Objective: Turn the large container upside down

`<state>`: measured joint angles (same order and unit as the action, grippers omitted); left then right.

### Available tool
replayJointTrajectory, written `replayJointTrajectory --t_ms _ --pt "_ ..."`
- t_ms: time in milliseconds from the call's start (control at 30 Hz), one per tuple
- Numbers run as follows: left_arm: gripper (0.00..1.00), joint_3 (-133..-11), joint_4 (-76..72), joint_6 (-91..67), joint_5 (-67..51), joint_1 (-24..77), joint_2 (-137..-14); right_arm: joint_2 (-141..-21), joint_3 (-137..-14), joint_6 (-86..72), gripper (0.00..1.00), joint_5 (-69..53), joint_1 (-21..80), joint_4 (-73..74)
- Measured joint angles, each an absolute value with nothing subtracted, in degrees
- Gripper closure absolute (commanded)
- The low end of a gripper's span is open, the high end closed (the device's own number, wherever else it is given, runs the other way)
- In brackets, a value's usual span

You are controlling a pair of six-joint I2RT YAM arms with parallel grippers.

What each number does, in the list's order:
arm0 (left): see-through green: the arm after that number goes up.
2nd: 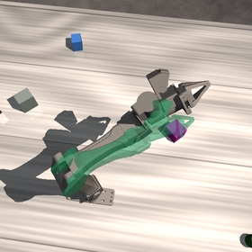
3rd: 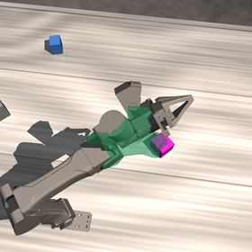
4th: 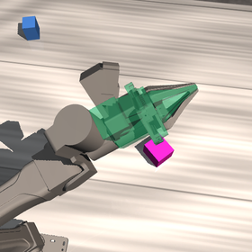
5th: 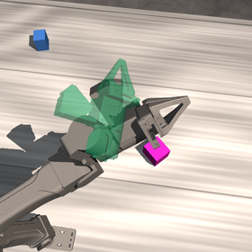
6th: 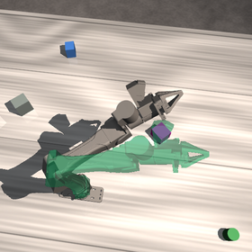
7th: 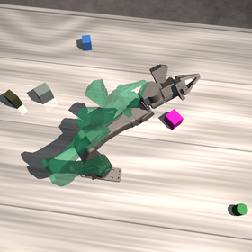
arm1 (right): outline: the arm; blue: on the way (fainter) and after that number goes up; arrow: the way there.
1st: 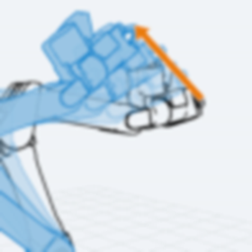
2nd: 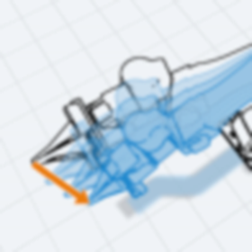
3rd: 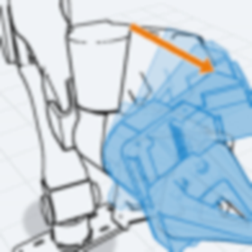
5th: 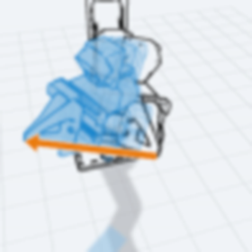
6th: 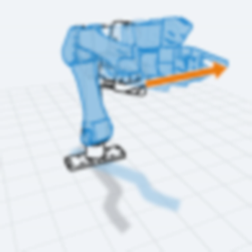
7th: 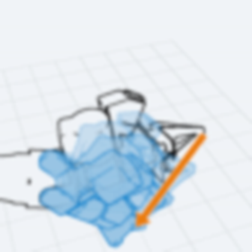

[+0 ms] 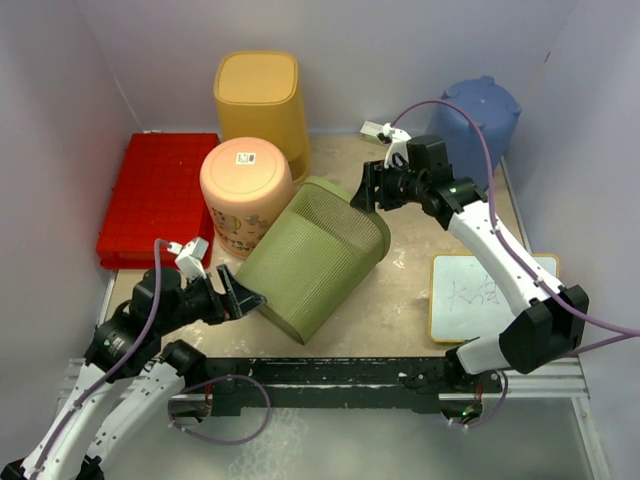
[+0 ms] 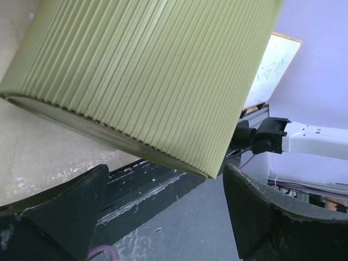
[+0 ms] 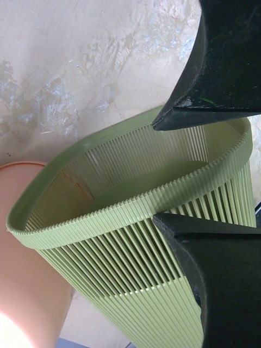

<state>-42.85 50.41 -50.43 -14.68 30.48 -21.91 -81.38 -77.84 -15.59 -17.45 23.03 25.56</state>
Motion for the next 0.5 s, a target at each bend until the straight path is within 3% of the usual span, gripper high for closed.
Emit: replayJointTrajectory --t_ms 500 --pt "0.17 -32.6 27.4 -61.1 -17.1 30.5 -22.1 -81.4 -76.2 -15.9 0.34 -17.3 22.8 24.2"
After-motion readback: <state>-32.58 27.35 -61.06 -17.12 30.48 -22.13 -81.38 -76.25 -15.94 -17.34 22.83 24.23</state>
